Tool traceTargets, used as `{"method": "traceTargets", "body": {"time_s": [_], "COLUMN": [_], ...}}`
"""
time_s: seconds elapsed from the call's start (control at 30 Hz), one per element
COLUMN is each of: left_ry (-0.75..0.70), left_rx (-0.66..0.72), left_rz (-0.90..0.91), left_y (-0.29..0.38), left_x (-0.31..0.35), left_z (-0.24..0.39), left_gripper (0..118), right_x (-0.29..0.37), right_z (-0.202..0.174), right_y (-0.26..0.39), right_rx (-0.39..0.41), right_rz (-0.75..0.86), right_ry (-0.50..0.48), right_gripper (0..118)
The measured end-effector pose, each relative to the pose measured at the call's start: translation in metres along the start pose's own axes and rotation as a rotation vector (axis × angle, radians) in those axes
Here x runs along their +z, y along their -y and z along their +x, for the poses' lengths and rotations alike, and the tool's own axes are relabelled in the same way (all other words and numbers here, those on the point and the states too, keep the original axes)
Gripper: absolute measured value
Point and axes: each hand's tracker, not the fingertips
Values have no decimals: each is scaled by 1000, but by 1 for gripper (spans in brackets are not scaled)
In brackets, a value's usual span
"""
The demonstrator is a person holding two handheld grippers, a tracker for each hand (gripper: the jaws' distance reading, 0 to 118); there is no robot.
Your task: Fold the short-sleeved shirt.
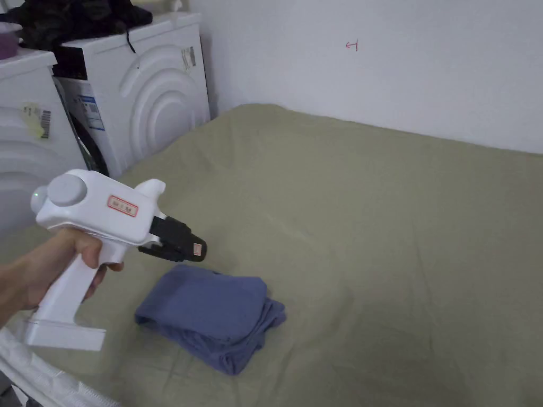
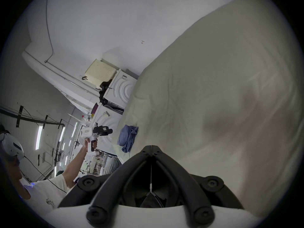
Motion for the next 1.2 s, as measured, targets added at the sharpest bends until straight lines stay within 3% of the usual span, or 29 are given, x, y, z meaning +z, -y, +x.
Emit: {"method": "traceTargets", "body": {"time_s": [0.07, 0.17, 0.23, 0.27, 0.33, 0.4, 0.5, 0.67, 0.8, 1.0, 1.2], "left_ry": [67, 135, 119, 107, 97, 154, -17, -247, -232, -301, -300], "left_rx": [-22, -95, -189, -214, -252, -274, -397, -412, -417, -439, -434], "left_rz": [4, 96, 173, 210, 269, 300, 463, 739, 714, 808, 841], "left_y": [5, 10, 35, 51, 72, 76, 96, 126, 117, 116, 115], "left_x": [-7, -23, -32, -37, -46, -59, -70, -68, -65, -53, -29], "left_z": [42, 93, 175, 212, 271, 310, 362, 411, 405, 400, 409], "left_gripper": [0, 0, 0, 0, 0, 0, 0, 0, 0, 0, 0], "right_x": [12, 32, 46, 51, 62, 69, 80, 90, 93, 97, 95], "right_z": [-15, -46, -65, -74, -88, -104, -128, -153, -160, -154, -159], "right_y": [-6, -14, -15, -15, -14, -10, -3, 2, 5, 7, 6], "right_rx": [72, 238, 323, 366, 534, 621, 659, 721, 771, 711, 706], "right_rz": [40, 118, 201, 251, 382, 470, 614, 754, 756, 740, 738], "right_ry": [38, 179, 253, 320, 504, 637, 716, 807, 816, 781, 773], "right_gripper": [0, 0, 0, 0, 0, 0, 0, 0, 0, 0, 0]}}
